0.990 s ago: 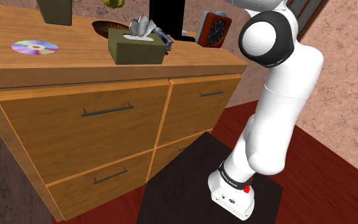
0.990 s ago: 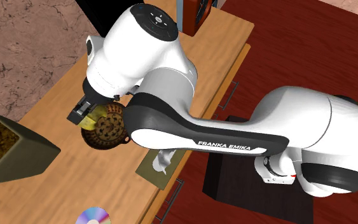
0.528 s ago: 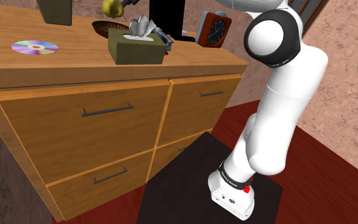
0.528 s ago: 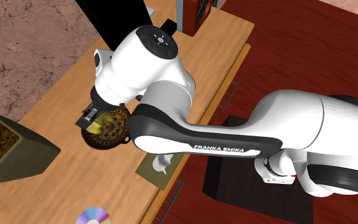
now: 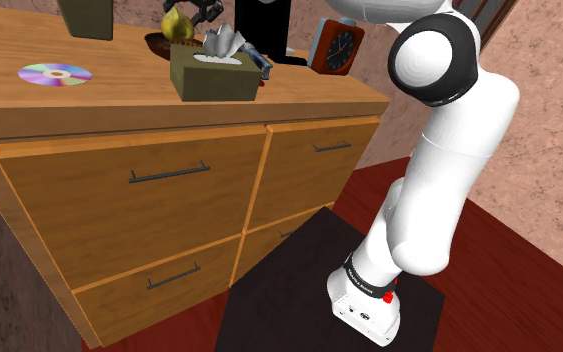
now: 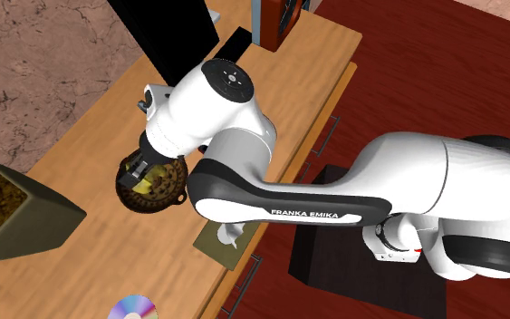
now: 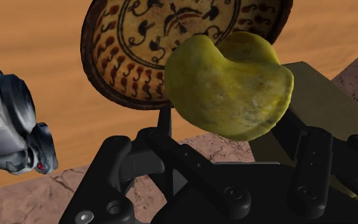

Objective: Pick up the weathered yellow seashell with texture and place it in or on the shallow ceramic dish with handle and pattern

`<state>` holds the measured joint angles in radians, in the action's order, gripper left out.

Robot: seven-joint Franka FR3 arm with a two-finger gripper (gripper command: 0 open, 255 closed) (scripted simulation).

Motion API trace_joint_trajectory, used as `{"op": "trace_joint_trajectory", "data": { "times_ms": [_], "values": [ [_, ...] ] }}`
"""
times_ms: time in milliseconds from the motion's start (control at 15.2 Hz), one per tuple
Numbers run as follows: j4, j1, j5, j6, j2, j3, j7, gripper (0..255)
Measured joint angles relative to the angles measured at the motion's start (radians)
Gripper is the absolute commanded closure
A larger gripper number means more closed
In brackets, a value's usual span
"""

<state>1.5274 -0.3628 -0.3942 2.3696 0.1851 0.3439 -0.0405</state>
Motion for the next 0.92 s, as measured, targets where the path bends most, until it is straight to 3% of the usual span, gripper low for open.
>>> {"op": "trace_joint_trajectory", "data": {
  "times_ms": [330,396,924],
  "values": [
    [0.003,0.000,-0.001,0.003,0.000,0.000,0.001,255],
    [0.003,0.000,-0.001,0.003,0.000,0.000,0.001,0],
    [0.017,-0.001,0.013,-0.013,-0.033,0.004,-0.003,0]
  ]
}}
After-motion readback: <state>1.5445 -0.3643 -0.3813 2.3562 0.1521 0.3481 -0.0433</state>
